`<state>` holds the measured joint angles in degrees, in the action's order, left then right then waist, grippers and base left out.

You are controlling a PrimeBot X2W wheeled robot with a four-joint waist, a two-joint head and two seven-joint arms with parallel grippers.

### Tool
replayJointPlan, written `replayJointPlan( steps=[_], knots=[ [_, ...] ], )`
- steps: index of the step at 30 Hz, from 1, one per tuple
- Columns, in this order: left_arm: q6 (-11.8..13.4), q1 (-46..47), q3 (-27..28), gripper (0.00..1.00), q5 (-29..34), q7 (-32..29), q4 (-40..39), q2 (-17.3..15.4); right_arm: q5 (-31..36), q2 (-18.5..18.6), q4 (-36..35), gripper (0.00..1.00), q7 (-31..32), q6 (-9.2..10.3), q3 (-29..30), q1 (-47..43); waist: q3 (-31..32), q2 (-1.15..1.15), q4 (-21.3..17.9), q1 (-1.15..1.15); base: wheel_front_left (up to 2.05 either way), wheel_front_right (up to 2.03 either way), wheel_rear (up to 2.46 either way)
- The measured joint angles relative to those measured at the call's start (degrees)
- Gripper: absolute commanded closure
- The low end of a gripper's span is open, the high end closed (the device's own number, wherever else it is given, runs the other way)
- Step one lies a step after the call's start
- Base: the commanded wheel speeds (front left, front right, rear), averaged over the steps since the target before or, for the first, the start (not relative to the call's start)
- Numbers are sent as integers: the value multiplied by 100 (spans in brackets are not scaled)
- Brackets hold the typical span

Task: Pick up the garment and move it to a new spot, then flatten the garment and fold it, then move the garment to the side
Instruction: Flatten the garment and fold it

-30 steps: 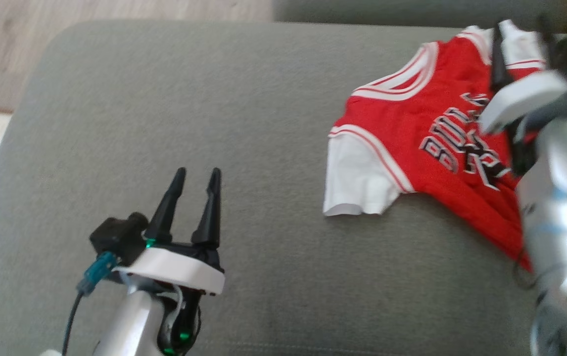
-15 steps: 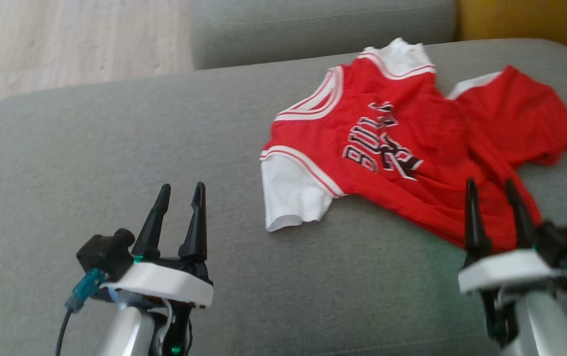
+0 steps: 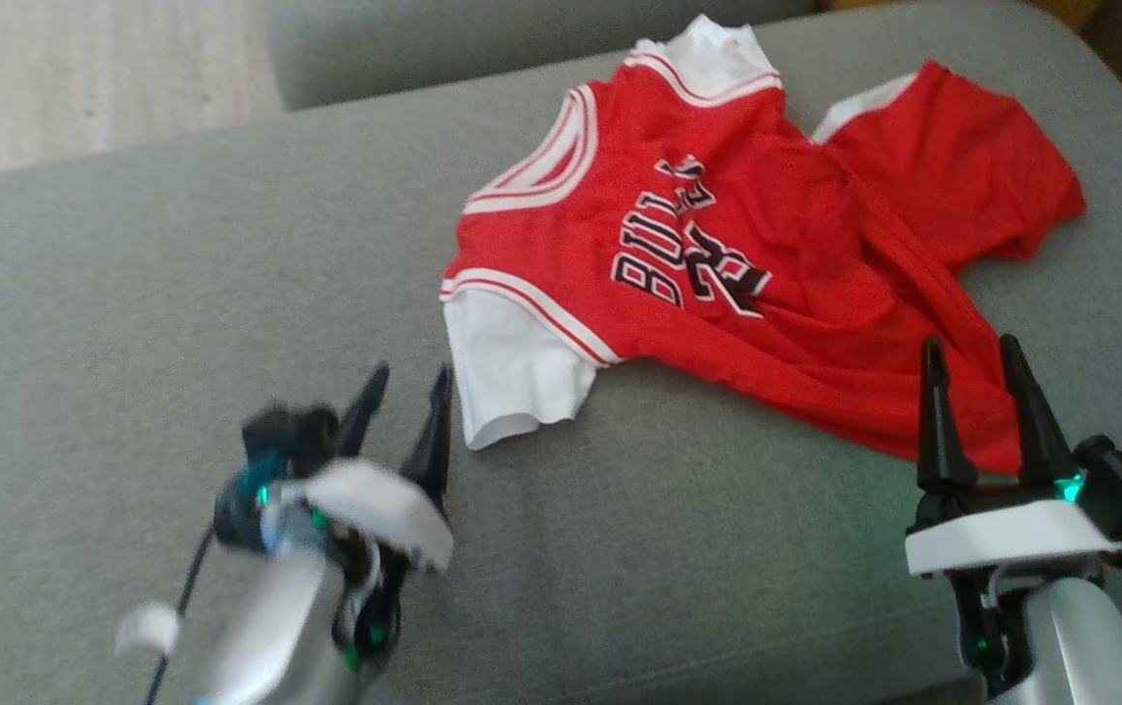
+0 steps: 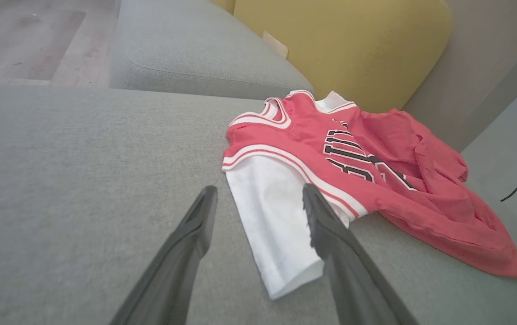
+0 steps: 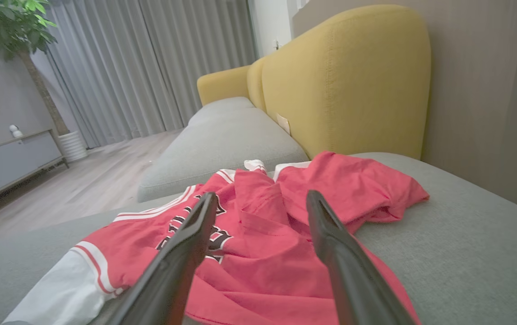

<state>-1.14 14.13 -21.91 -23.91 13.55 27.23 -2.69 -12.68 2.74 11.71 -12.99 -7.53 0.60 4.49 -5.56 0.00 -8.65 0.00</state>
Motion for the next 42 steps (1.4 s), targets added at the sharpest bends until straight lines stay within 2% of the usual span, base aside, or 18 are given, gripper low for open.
replayJointPlan(
  steps=[6,12,20,22,25,26,27,28,30,33,42],
  knots=[
    [-31,1546,-56,0,57,-309,1263,16,-43,-3,-89,0,47,0,-191,149,-399,0,-298,0,0,0,0],
    [24,2644,-80,0,250,-437,2630,-52,-96,-4,-99,0,38,0,-282,261,-784,0,-738,0,0,0,0],
    [198,3233,-194,0,477,-427,3760,-200,-96,-5,-71,0,-19,0,-385,375,-1016,0,-1074,0,0,0,0],
    [183,3302,-226,0,477,-415,3944,-190,-96,-5,-68,0,-19,0,-385,375,-1021,0,-1097,0,0,0,0],
    [27,3382,-337,0,477,-424,4139,-156,-96,-5,-60,0,-19,0,-381,376,-1004,0,-1094,0,0,0,0],
    [27,3382,-337,22,477,-424,4139,-156,-96,-5,-60,0,-19,0,-381,376,-1004,0,-1094,0,0,0,0],
    [-44,3411,-348,80,476,-438,4191,-141,-96,-5,-53,0,-19,0,-376,377,-999,0,-1087,0,0,0,0],
    [-97,3437,-359,100,476,-437,4228,-127,-96,-5,-44,0,-19,0,-372,381,-995,0,-1076,0,0,0,0],
    [-143,3454,-365,100,474,-381,4283,-85,-96,-5,-34,0,-20,0,-353,400,-986,0,-1041,0,0,0,0],
    [-81,3455,-341,100,412,-213,4348,-51,-96,-5,-30,0,-19,0,-323,450,-959,0,-963,0,0,0,0],
    [73,3455,-94,100,182,24,4376,-298,-82,-5,-20,0,-10,0,-214,443,-803,0,-603,0,0,0,0]
  ],
)
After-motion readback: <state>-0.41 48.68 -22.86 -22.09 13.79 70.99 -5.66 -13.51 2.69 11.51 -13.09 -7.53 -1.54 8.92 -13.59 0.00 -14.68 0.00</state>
